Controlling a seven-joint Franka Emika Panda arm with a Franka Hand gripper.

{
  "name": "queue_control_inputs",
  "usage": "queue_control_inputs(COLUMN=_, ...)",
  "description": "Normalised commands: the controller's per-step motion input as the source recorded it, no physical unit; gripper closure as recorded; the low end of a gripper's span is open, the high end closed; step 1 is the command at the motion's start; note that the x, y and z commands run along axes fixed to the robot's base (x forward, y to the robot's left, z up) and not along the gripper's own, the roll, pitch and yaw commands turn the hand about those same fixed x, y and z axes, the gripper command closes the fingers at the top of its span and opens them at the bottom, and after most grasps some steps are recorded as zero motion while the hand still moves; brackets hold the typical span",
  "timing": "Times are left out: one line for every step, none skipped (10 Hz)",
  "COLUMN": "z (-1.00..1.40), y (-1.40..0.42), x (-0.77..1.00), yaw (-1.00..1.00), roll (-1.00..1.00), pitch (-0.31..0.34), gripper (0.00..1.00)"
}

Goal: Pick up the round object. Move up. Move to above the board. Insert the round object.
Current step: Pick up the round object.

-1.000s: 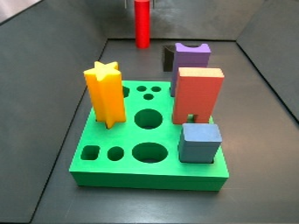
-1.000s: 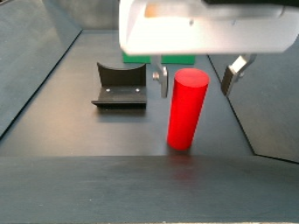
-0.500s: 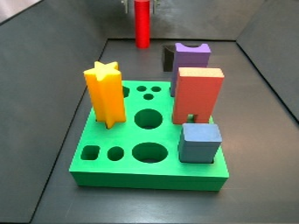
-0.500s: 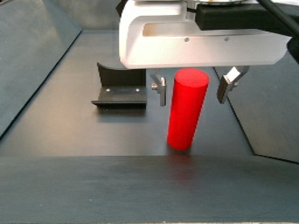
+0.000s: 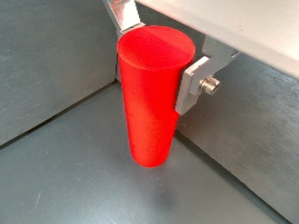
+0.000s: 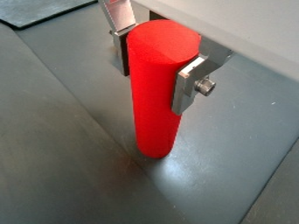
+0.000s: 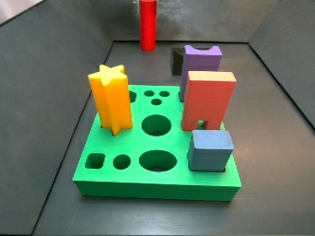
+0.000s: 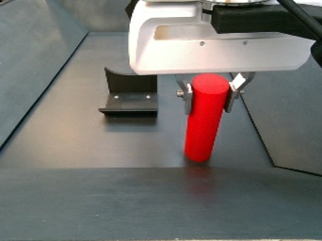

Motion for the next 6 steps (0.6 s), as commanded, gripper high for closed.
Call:
queue_control_inputs(z=0.00, y=0.00, x=0.00, yaw=0.00, roll=0.00, pitch=0.000, gripper=1.00)
queue_control_inputs(z=0.00, y=0.00, x=0.00, yaw=0.00, roll=0.00, pitch=0.000, gripper=1.00)
queue_control_inputs(z=0.00, y=0.00, x=0.00, yaw=0.00, roll=0.00, pitch=0.000, gripper=1.00)
queue_control_inputs(z=0.00, y=0.00, x=0.00, yaw=0.00, roll=0.00, pitch=0.000, gripper=1.00)
queue_control_inputs(z=0.00, y=0.00, x=0.00, yaw=0.00, roll=0.00, pitch=0.000, gripper=1.00)
queue_control_inputs(z=0.00, y=0.00, x=0.00, yaw=0.00, roll=0.00, pitch=0.000, gripper=1.00)
